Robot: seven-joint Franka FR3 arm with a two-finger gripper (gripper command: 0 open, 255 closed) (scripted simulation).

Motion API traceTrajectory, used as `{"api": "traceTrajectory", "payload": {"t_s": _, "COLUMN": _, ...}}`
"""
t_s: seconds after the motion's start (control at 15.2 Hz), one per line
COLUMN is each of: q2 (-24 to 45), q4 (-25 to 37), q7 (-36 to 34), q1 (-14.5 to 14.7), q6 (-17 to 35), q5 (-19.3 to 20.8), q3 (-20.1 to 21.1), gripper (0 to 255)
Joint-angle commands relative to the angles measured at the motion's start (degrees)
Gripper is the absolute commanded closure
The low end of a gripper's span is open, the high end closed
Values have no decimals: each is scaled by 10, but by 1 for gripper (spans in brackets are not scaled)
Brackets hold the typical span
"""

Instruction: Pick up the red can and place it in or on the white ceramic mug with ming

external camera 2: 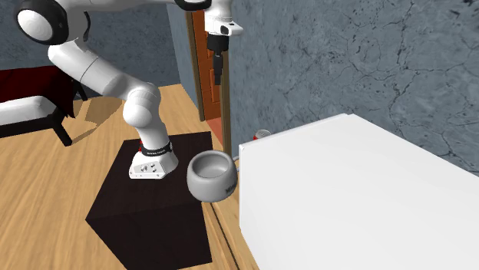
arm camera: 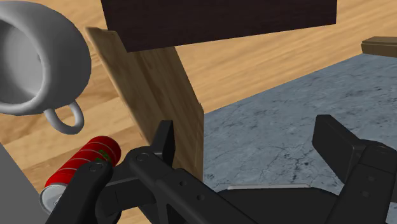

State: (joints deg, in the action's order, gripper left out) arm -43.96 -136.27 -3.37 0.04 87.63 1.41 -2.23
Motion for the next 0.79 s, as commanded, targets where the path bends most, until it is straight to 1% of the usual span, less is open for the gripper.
{"api": "traceTrajectory", "payload": {"t_s": 0.0, "q2": 0, "q4": 0, "q7": 0, "q1": 0, "q6": 0, "q5": 0, "q3": 0, "gripper": 0}}
{"api": "traceTrajectory", "payload": {"t_s": 0.4, "q2": 56, "q4": -4, "q7": 91, "q1": -15, "q6": 75, "q5": 46, "q3": -71, "gripper": 0}}
{"api": "traceTrajectory", "payload": {"t_s": 0.73, "q2": 125, "q4": 14, "q7": 165, "q1": -23, "q6": 139, "q5": 69, "q3": -129, "gripper": 0}}
